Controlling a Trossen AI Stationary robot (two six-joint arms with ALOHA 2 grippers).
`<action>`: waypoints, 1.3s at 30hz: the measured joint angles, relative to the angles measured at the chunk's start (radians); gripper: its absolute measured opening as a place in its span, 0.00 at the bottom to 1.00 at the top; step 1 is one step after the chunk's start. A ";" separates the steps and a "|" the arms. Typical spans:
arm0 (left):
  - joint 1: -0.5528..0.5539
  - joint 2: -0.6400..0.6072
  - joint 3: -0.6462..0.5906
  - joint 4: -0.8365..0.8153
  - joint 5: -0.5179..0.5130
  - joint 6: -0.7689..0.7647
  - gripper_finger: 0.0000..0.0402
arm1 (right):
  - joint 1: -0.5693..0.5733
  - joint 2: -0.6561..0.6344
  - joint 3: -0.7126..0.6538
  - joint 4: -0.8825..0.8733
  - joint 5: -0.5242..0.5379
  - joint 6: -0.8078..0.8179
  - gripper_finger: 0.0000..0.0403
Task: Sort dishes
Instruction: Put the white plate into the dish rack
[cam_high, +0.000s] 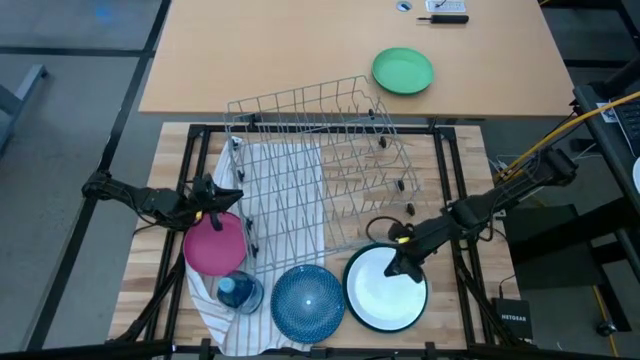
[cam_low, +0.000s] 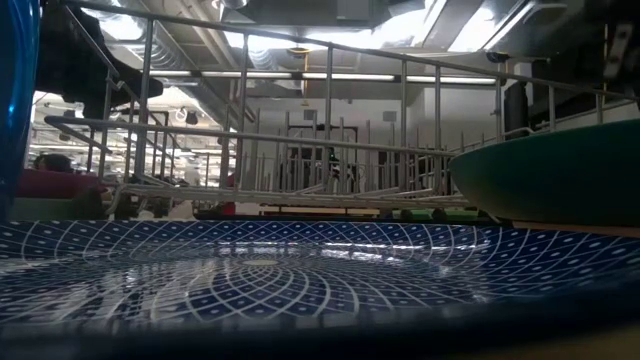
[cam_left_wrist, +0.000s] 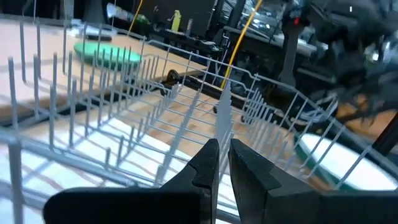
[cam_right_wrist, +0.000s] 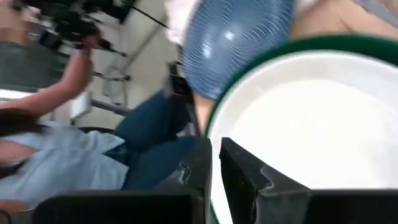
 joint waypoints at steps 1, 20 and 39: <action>0.000 0.000 0.000 0.000 0.000 -0.021 0.07 | 0.000 0.010 0.000 -0.024 -0.001 0.014 0.10; 0.000 0.000 0.000 -0.002 0.000 0.029 0.07 | -0.001 0.046 0.000 -0.551 0.124 0.156 0.10; 0.000 0.000 0.000 -0.003 0.000 0.034 0.07 | -0.001 0.056 0.000 -0.554 0.170 0.146 0.18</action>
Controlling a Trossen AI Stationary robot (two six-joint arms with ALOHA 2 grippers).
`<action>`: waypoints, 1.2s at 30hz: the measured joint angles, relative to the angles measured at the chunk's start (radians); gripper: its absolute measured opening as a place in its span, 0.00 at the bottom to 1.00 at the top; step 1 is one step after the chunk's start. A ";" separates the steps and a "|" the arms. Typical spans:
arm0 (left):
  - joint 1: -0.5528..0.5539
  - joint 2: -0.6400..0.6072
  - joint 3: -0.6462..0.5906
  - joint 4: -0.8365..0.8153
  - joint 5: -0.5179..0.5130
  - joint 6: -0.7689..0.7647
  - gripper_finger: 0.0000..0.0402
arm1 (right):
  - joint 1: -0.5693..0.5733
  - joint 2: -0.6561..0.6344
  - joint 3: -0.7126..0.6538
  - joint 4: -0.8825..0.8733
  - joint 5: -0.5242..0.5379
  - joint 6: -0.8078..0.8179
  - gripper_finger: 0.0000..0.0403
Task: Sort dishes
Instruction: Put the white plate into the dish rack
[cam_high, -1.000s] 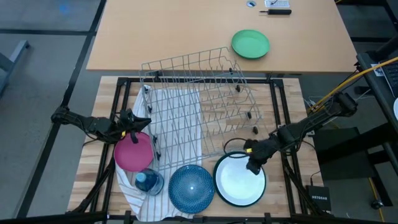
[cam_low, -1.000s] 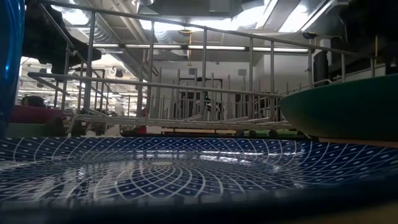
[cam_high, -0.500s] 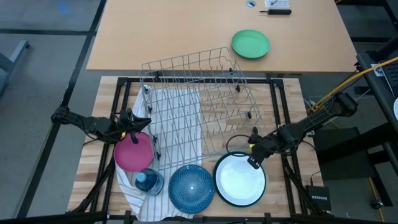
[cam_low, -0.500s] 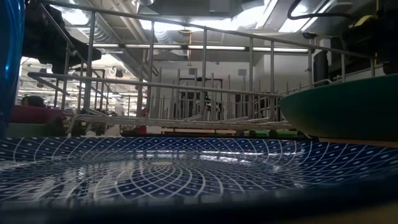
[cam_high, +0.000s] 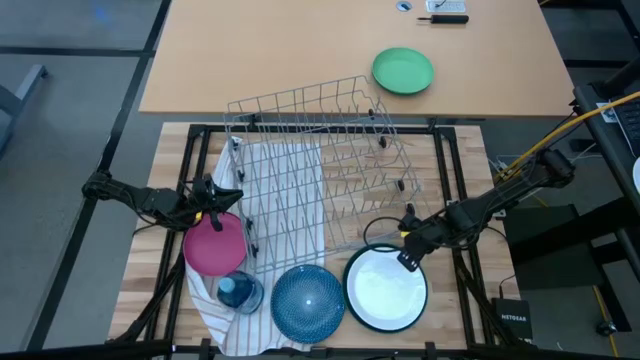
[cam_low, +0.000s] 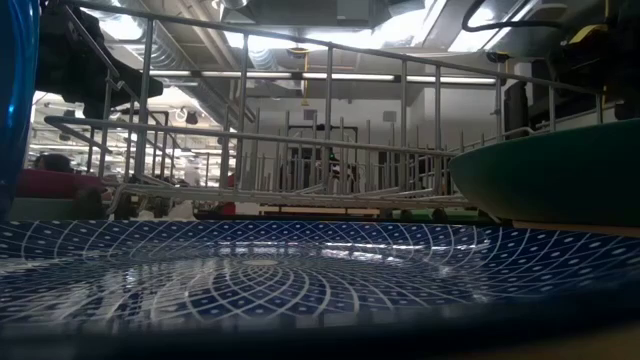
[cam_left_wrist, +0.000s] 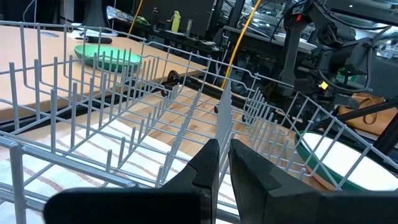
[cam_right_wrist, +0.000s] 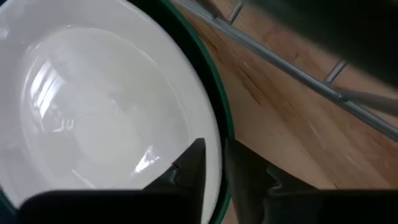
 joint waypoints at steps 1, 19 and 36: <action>0.000 0.000 0.000 0.000 0.000 0.000 0.07 | 0.000 0.005 0.000 0.000 0.006 0.000 0.20; 0.000 0.000 0.000 -0.001 0.000 0.000 0.07 | 0.000 0.083 0.003 0.001 0.016 -0.031 0.37; 0.000 0.000 0.000 -0.001 0.000 0.007 0.07 | 0.000 0.008 -0.003 -0.010 -0.062 -0.053 0.37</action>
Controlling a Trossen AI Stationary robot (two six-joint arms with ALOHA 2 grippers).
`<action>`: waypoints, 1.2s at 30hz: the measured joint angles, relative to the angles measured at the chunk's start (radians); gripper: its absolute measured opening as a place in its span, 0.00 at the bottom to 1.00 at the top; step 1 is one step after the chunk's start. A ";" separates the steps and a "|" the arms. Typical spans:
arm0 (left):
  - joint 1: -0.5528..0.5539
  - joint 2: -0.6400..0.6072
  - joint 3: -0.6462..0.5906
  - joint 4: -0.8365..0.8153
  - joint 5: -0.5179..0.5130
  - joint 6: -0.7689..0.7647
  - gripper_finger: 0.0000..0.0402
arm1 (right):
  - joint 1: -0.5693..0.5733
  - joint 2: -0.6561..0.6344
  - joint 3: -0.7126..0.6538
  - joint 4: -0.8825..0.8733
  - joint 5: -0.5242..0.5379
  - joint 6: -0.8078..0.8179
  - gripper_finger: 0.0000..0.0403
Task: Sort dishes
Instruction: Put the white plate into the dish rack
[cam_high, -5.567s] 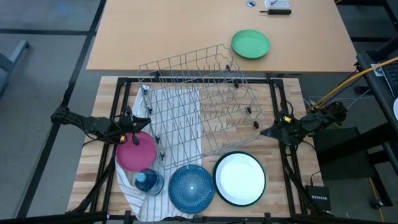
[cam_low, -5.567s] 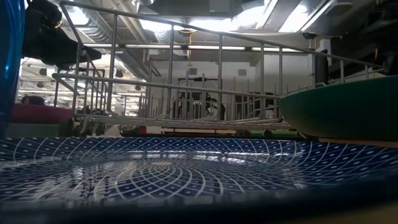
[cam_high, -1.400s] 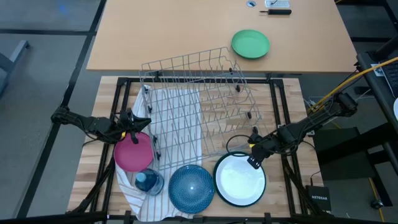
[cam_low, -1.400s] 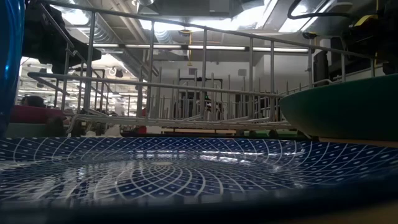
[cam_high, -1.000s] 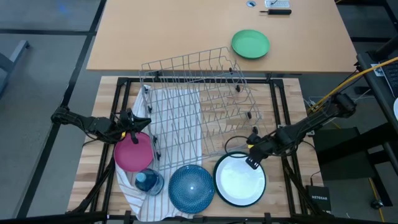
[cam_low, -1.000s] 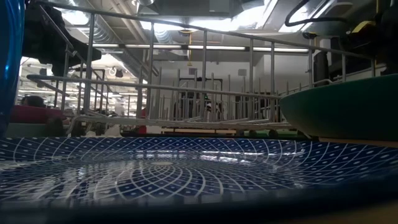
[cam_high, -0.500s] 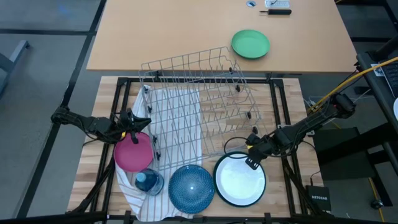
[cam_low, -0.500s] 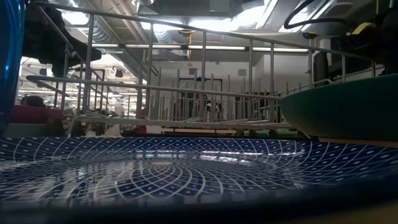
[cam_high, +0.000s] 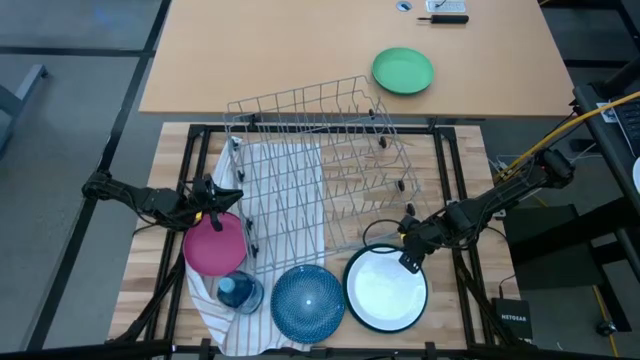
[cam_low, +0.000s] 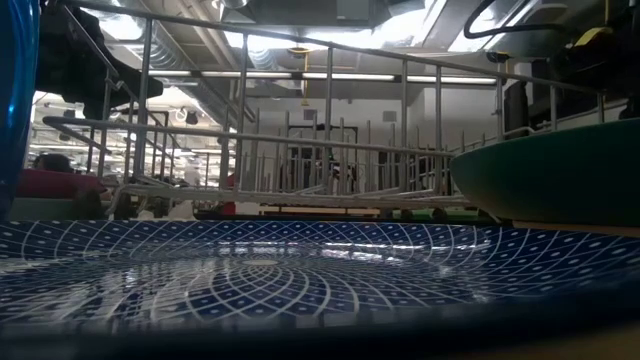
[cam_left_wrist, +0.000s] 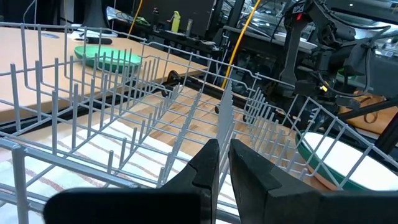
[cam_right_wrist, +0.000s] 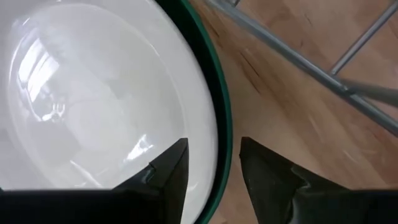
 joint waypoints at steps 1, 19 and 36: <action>0.000 0.000 0.000 0.000 0.000 0.000 0.07 | 0.000 0.000 0.000 0.000 -0.004 0.000 0.37; 0.000 0.000 0.000 -0.001 0.000 -0.030 0.07 | 0.000 0.021 0.001 0.041 -0.014 -0.051 0.37; 0.000 0.000 0.000 -0.002 0.000 -0.030 0.07 | 0.001 0.060 0.005 0.042 0.011 -0.079 0.37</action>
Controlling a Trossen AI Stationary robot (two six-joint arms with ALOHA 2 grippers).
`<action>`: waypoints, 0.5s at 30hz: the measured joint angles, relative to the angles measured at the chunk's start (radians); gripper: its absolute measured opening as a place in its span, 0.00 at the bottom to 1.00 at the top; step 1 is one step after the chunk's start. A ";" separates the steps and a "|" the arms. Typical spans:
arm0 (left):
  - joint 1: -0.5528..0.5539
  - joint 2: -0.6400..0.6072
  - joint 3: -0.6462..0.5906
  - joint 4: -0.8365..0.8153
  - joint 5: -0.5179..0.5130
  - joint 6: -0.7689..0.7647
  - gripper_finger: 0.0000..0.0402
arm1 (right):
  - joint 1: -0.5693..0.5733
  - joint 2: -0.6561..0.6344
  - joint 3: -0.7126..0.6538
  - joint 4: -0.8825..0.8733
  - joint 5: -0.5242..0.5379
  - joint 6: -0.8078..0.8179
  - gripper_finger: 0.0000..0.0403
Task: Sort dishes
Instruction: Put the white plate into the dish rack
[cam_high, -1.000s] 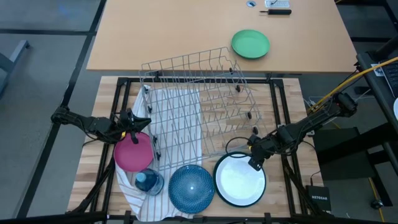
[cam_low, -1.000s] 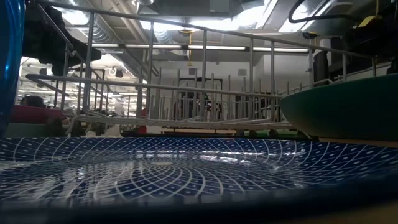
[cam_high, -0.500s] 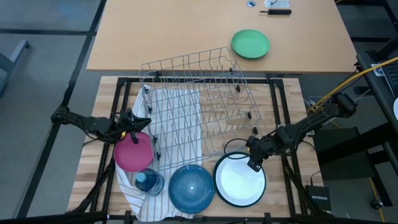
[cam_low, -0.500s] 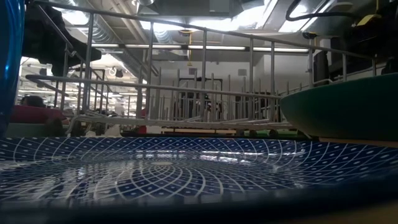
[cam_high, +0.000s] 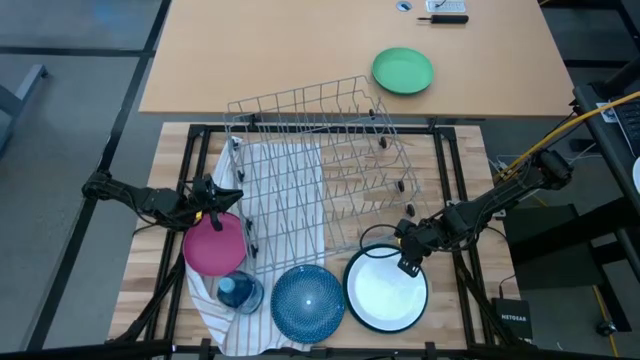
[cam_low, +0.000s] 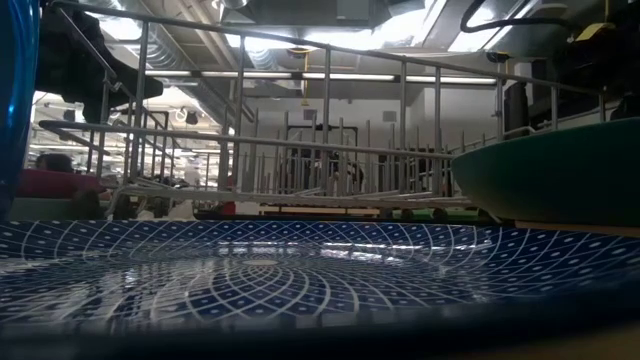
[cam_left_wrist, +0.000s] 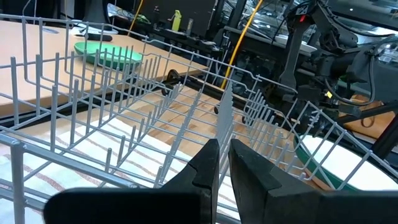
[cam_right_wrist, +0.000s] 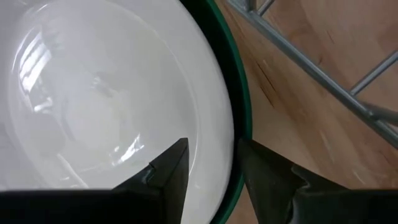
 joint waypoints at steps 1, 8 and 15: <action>0.000 0.000 0.000 0.000 0.000 0.000 0.07 | 0.000 0.000 0.000 0.000 0.000 0.000 0.37; 0.000 0.000 -0.003 0.106 0.016 -0.022 0.07 | 0.000 0.034 0.000 -0.005 0.001 -0.003 0.37; 0.000 0.000 -0.002 0.298 0.041 0.092 0.07 | 0.000 0.061 0.001 0.003 0.007 -0.021 0.37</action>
